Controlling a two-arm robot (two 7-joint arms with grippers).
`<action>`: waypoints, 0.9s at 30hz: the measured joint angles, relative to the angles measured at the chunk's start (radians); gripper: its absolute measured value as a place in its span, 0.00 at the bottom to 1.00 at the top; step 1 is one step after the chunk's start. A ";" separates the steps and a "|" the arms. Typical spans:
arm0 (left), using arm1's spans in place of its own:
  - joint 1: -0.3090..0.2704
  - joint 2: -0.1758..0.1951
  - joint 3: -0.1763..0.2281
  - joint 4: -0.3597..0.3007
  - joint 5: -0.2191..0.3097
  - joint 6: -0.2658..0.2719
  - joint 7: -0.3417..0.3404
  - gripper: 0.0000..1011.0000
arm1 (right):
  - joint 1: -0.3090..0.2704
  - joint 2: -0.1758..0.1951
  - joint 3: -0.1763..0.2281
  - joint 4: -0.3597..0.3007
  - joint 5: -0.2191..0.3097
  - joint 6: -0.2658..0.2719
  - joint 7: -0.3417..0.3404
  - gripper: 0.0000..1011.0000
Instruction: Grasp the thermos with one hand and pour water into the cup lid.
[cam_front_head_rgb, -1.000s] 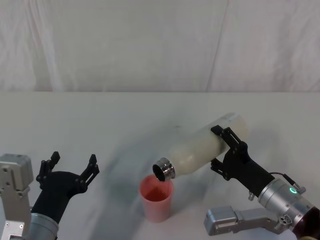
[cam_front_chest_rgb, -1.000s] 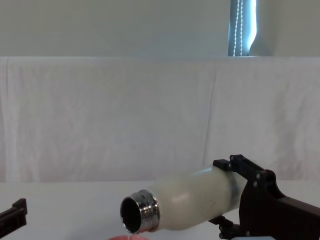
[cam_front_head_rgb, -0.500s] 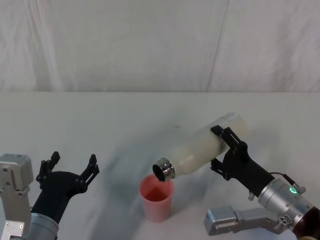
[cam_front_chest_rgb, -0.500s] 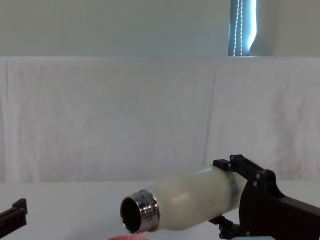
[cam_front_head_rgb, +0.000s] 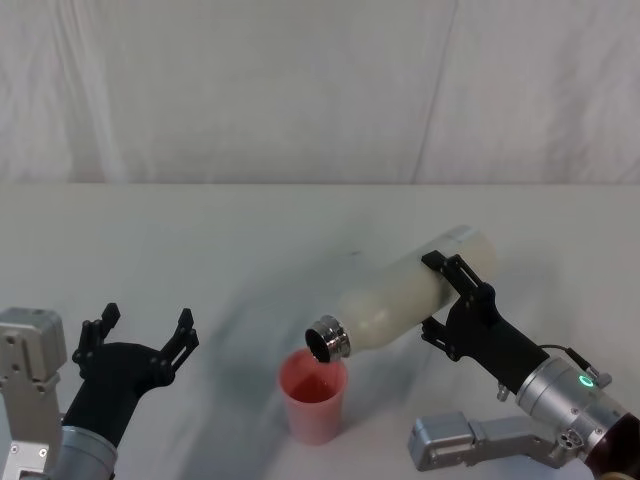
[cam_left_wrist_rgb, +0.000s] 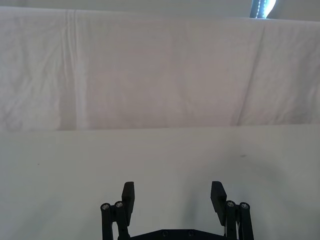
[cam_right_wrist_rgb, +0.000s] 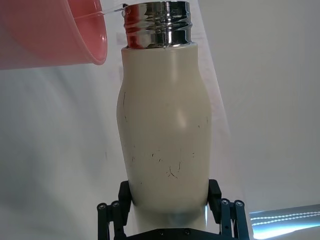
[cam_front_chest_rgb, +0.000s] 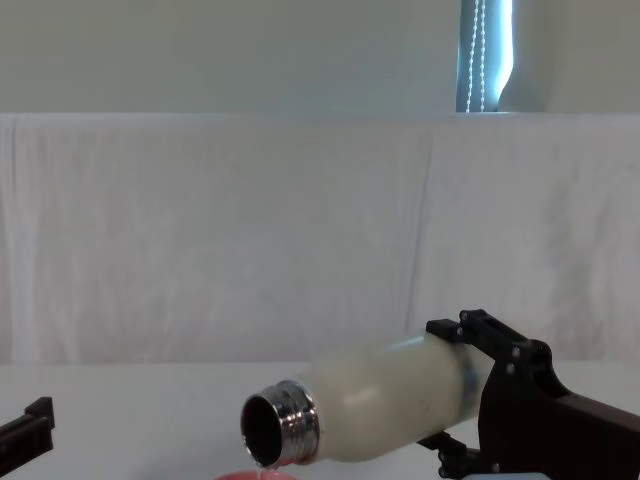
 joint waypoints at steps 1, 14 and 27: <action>0.000 0.000 0.000 0.000 0.000 0.000 0.000 0.99 | 0.000 0.000 0.000 0.000 0.000 0.000 0.000 0.94; 0.000 0.000 0.000 0.000 0.000 0.000 0.000 0.99 | 0.002 -0.001 0.000 0.000 0.003 0.000 0.007 0.94; 0.000 0.000 0.000 0.000 0.000 0.000 0.000 0.99 | 0.002 -0.002 0.001 0.001 0.004 0.000 0.007 0.94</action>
